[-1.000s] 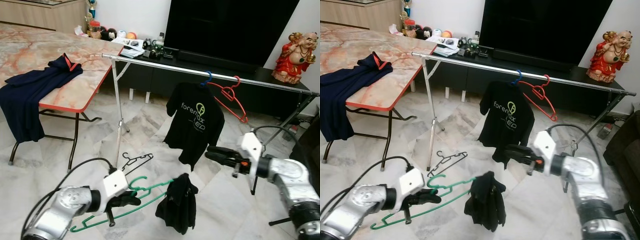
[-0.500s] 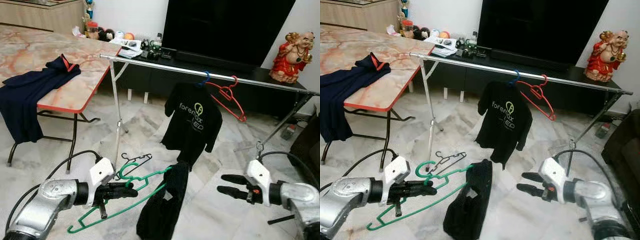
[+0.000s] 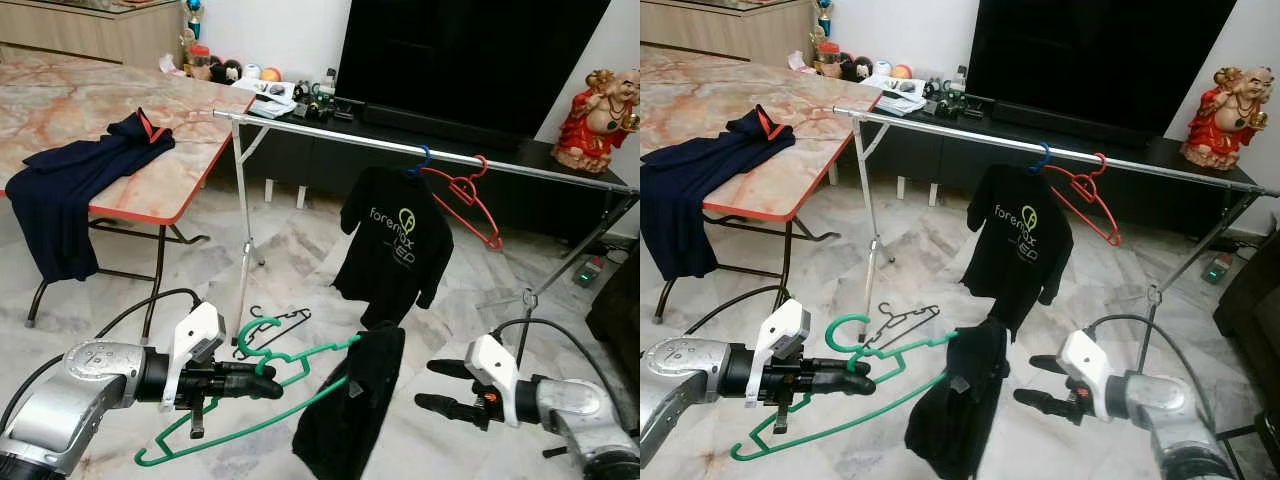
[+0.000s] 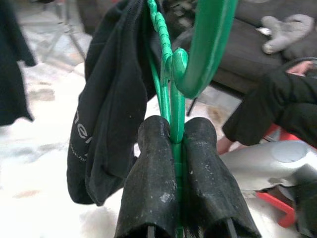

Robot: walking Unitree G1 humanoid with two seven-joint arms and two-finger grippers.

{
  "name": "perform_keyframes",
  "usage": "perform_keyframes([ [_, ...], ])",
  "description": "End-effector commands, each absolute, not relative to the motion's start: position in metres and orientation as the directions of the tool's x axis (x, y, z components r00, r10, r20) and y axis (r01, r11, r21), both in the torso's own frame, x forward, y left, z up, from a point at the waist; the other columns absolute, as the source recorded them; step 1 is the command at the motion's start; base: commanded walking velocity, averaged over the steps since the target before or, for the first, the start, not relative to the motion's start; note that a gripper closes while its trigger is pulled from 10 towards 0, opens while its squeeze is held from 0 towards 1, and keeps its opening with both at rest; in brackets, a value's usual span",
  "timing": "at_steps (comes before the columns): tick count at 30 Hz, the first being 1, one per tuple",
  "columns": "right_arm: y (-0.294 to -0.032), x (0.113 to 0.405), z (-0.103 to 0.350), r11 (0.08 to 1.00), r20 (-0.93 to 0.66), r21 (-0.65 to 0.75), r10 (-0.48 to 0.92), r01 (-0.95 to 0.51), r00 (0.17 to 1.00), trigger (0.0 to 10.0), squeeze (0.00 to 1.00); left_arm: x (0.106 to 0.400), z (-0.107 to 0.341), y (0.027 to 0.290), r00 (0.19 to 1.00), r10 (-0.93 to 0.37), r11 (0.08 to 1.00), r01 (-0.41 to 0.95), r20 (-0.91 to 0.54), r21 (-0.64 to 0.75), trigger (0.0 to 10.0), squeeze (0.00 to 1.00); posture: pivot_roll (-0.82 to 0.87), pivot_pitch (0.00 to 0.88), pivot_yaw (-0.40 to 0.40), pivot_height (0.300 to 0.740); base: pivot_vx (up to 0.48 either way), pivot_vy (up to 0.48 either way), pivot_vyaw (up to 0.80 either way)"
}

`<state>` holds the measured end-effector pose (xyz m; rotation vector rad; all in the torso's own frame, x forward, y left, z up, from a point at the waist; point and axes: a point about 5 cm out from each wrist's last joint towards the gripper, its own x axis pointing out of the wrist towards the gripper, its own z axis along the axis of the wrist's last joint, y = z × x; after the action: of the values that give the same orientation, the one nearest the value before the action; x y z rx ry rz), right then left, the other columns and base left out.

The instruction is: Hang hanger

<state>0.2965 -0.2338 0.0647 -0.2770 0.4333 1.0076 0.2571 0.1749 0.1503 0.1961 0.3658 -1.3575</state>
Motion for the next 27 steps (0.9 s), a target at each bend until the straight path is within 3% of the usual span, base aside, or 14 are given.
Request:
perform_keyframes([
  [1, -0.234, 0.300, 0.069, 0.513, -0.446, -0.025, 0.762, -0.858, 0.469, 10.0, 1.00, 0.256, 0.163, 0.164, 0.109, -0.940, 0.131, 0.990, -0.322, -0.049, 10.0, 0.00, 0.10, 0.000, -0.140, 0.740, 0.000, 0.000, 0.00],
  [3, -0.232, 0.299, 0.068, 0.503, -0.443, -0.009, 0.773, -0.864, 0.454, 10.0, 0.95, 0.256, 0.163, 0.163, 0.102, -0.941, 0.124, 0.991, -0.324, -0.048, 10.0, 0.00, 0.10, 0.000, -0.140, 0.740, 0.000, 0.000, 0.00],
  [4, -0.229, 0.298, 0.066, 0.489, -0.444, -0.002, 0.781, -0.872, 0.439, 10.0, 0.00, 0.256, 0.163, 0.160, 0.094, -0.940, 0.115, 0.992, -0.329, -0.045, 10.0, 0.00, 0.10, 0.000, -0.138, 0.740, 0.000, 0.000, 0.00],
  [10, -0.222, 0.300, 0.061, 0.511, -0.453, -0.025, 0.760, -0.859, 0.465, 10.0, 0.00, 0.258, 0.173, 0.146, 0.054, -0.952, 0.064, 0.998, -0.302, -0.023, 10.0, 0.00, 0.10, 0.000, -0.135, 0.740, 0.000, 0.000, 0.00],
  [20, -0.206, 0.291, 0.051, 0.414, -0.435, 0.098, 0.836, -0.905, 0.335, 10.0, 0.00, 0.256, 0.180, 0.131, -0.010, -0.960, -0.007, 1.000, -0.279, -0.009, 10.0, 0.00, 0.11, 0.000, -0.131, 0.740, 0.000, 0.000, 0.00],
  [21, -0.206, 0.292, 0.051, 0.431, -0.433, 0.088, 0.829, -0.898, 0.355, 3.3, 0.00, 0.257, 0.181, 0.130, -0.011, -0.960, -0.009, 1.000, -0.278, -0.009, 10.0, 0.00, 0.10, 0.000, -0.129, 0.740, 0.000, 0.000, 0.00],
  [22, -0.206, 0.292, 0.051, 0.431, -0.433, 0.088, 0.829, -0.898, 0.355, 3.3, 0.00, 0.257, 0.181, 0.130, -0.011, -0.960, -0.009, 1.000, -0.278, -0.009, 10.0, 0.00, 0.10, 0.000, -0.129, 0.740, 0.000, 0.000, 0.00],
  [23, -0.206, 0.292, 0.051, 0.442, -0.430, 0.088, 0.825, -0.893, 0.366, 0.0, 0.00, 0.257, 0.181, 0.130, -0.010, -0.960, -0.008, 1.000, -0.280, -0.008, 10.0, 0.00, 0.10, 0.000, -0.129, 0.740, 0.000, 0.000, 0.00],
  [27, -0.207, 0.294, 0.053, 0.446, -0.428, 0.081, 0.823, -0.891, 0.373, 0.0, 0.00, 0.258, 0.177, 0.135, 0.006, -0.953, 0.010, 1.000, -0.304, -0.011, 10.0, 0.00, 0.10, 0.000, -0.130, 0.740, 0.000, 0.000, 0.00],
])
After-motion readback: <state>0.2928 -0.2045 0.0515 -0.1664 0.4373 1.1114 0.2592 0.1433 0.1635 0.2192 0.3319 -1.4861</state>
